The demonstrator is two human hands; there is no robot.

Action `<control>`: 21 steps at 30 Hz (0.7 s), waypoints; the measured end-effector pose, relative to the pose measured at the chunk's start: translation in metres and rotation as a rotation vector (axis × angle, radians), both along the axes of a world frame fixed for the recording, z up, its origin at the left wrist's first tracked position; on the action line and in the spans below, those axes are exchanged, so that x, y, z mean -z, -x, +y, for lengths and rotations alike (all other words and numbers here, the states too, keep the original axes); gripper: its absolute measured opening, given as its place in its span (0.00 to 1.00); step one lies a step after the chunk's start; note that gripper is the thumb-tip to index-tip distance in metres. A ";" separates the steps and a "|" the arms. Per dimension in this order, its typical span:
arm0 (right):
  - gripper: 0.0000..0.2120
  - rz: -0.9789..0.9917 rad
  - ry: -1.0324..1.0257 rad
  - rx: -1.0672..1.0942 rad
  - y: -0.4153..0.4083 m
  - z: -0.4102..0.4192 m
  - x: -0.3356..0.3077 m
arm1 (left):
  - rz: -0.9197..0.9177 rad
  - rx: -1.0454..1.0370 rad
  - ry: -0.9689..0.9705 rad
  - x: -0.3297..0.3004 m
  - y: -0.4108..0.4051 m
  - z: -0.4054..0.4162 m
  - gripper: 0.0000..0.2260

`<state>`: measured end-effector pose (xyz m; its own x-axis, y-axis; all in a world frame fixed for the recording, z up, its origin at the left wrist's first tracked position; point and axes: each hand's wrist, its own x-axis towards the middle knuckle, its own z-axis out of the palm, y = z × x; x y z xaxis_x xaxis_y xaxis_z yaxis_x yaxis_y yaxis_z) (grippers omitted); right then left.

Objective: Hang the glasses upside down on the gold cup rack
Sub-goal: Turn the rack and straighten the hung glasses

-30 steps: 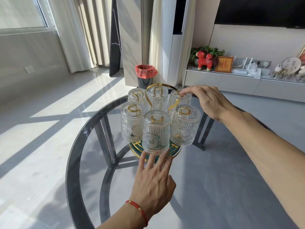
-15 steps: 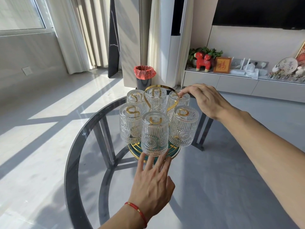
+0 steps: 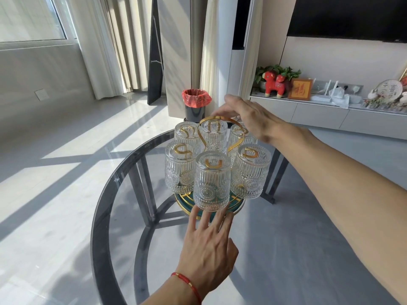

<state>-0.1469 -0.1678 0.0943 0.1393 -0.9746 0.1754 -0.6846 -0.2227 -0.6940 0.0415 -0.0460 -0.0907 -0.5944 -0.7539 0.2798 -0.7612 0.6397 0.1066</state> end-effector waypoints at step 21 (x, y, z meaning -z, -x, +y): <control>0.45 0.198 -0.264 0.099 -0.010 -0.031 -0.015 | 0.010 -0.016 -0.010 -0.003 0.002 0.001 0.26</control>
